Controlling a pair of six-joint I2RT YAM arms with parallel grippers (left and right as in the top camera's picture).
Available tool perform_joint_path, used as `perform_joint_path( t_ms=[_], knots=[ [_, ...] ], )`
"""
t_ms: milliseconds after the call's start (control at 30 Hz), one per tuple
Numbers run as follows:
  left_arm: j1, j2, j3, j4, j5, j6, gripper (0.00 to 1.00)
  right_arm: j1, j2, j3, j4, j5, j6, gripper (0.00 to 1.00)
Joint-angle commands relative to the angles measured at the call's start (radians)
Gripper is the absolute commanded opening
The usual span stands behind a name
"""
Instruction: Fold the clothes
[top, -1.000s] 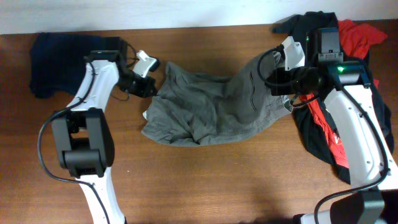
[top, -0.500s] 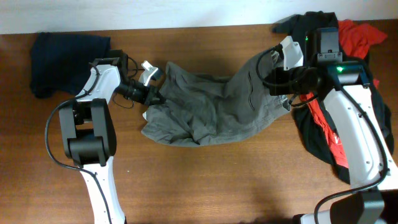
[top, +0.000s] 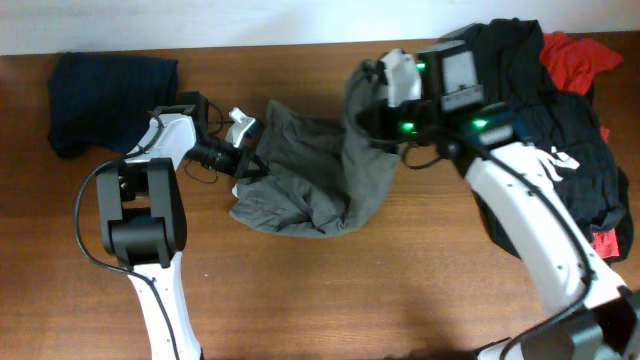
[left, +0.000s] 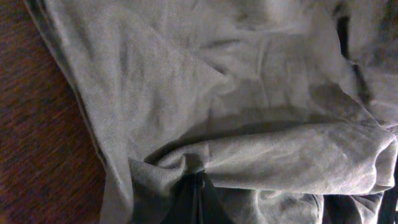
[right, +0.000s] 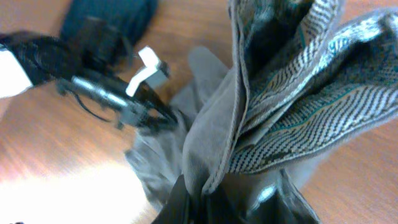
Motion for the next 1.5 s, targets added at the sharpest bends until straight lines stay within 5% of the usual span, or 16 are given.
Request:
perform_joint_path(
  t_ms=[0,333,367,400,567,800,1067,1467],
  knots=[
    [-0.016,0.008,-0.027,0.012,-0.058,-0.010,0.01,0.092,0.092,0.030,0.062,0.005,0.064,0.04],
    [-0.023,0.008,-0.027,0.012,-0.058,-0.010,0.00,0.232,0.280,0.030,0.212,0.005,0.090,0.04],
    [-0.023,0.008,-0.027,0.012,-0.058,-0.010,0.00,0.242,0.283,0.030,0.215,0.005,0.089,0.09],
    [-0.023,0.008,-0.027,0.011,-0.058,-0.010,0.00,0.251,0.283,0.030,0.217,0.005,0.085,0.25],
    [0.012,0.008,0.034,-0.056,-0.058,-0.055,0.01,0.259,0.278,0.043,0.215,-0.034,0.078,0.55],
    [0.139,0.008,0.312,-0.291,-0.164,-0.055,0.06,0.243,0.224,0.080,0.180,-0.021,0.052,0.59],
    [0.164,0.008,0.605,-0.481,-0.188,-0.055,0.22,0.113,0.211,0.125,-0.101,0.068,0.056,0.68],
    [0.004,0.010,0.584,-0.569,-0.196,0.028,0.50,-0.035,0.214,0.110,-0.225,0.104,0.008,0.86]
  ],
)
